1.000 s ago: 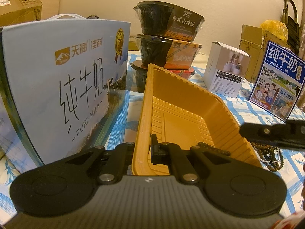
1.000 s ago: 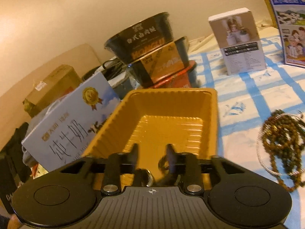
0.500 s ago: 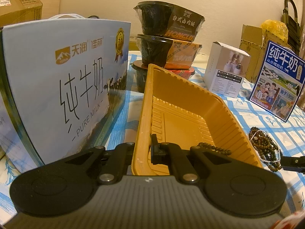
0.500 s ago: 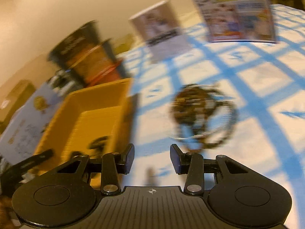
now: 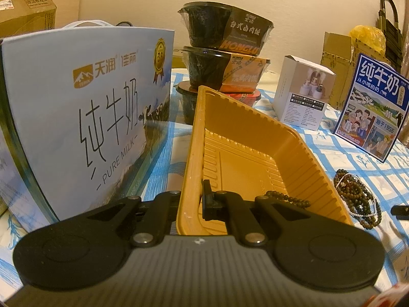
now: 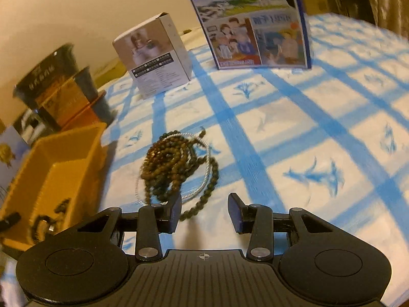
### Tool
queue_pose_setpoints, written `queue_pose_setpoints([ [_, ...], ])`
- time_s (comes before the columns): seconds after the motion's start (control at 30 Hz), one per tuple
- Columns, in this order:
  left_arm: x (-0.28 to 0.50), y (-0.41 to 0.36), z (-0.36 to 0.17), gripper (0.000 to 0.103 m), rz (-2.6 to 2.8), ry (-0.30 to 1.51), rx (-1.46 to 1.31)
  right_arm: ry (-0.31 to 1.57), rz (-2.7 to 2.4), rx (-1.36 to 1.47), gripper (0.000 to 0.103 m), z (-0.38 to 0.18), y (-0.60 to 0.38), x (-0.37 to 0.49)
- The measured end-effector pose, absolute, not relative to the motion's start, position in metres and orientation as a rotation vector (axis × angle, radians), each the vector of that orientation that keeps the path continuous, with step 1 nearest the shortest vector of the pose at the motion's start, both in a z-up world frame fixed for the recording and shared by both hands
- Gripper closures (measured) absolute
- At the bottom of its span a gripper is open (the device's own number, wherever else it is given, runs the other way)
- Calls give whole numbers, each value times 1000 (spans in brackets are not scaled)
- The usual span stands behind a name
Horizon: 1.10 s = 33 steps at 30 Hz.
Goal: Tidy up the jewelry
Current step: 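Lower the right tool to the beads and grasp the white pearl strand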
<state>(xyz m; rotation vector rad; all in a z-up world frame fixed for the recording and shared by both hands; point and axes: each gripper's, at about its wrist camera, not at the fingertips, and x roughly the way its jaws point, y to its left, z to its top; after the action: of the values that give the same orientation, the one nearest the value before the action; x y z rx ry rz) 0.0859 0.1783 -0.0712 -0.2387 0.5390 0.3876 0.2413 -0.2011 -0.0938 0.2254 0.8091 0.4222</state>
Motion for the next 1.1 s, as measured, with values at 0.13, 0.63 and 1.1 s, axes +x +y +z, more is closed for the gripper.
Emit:
queue_pose_setpoints([
  [0.13, 86, 178, -71, 99, 388, 539, -240, 771, 443, 150, 62, -92, -191, 255],
  [0.63, 85, 178, -72, 99, 388, 540, -241, 791, 507, -13, 83, -111, -162, 318],
  [1.1, 85, 178, -73, 99, 388, 539, -245, 625, 605, 10, 101, -64, -151, 290],
])
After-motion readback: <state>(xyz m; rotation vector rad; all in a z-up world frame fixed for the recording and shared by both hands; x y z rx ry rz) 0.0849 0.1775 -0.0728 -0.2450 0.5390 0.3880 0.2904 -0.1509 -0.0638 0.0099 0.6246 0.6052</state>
